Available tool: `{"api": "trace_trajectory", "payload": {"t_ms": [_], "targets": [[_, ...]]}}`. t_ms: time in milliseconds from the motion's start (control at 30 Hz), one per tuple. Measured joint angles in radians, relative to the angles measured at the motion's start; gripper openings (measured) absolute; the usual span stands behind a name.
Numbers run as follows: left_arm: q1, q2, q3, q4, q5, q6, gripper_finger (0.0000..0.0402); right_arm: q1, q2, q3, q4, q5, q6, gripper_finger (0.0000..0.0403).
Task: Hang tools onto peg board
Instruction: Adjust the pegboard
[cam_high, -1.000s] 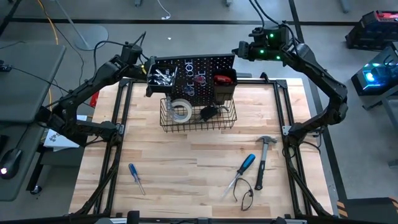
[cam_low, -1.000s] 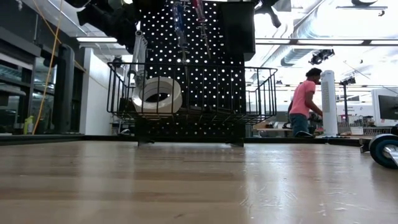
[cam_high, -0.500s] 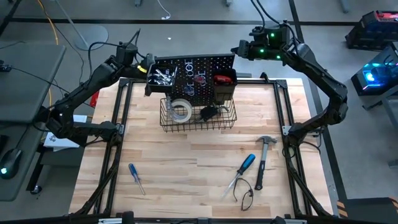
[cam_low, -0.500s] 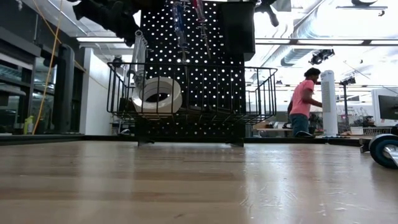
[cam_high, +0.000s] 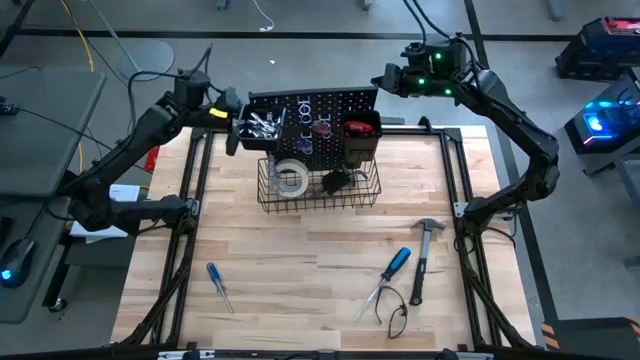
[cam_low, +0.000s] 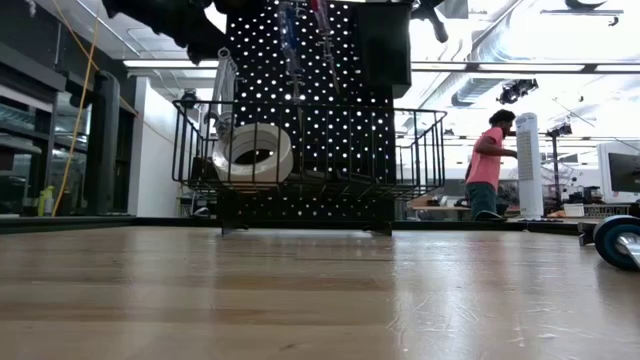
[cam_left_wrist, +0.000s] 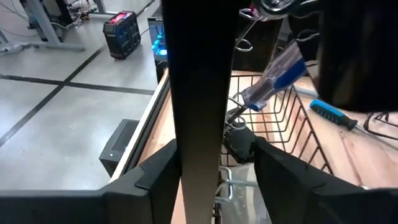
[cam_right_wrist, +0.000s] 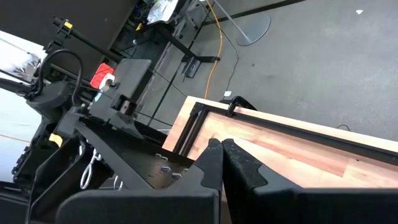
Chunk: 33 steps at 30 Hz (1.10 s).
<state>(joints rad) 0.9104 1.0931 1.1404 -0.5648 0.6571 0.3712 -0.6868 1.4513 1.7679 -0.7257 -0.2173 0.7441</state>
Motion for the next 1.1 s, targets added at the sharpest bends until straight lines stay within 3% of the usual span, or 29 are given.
{"api": "trace_trajectory", "payload": {"t_ms": [233, 433, 533, 900, 1100], "targets": [[0.0, -0.054, 0.0, -0.076, -0.005, -0.004, 0.0195, 0.0, 0.0, 0.0, 0.005, 0.0, 0.0, 0.0], [0.0, -0.079, 0.0, -0.074, -0.072, -0.003, 0.0195, 0.0, 0.0, 0.0, 0.006, 0.013, 0.0, 0.0], [-0.001, -0.066, 0.0, -0.057, -0.117, 0.009, 0.0195, 0.0, 0.0, 0.0, 0.009, 0.052, 0.0, 0.0001], [-0.008, 0.021, 0.0, 0.015, -0.129, 0.032, 0.0195, -0.009, 0.0, 0.0, 0.013, 0.056, -0.008, 0.0001], [-0.008, 0.019, 0.0, 0.017, -0.158, 0.052, 0.0195, -0.024, 0.0, 0.0, 0.067, 0.116, -0.024, 0.0001]]}}
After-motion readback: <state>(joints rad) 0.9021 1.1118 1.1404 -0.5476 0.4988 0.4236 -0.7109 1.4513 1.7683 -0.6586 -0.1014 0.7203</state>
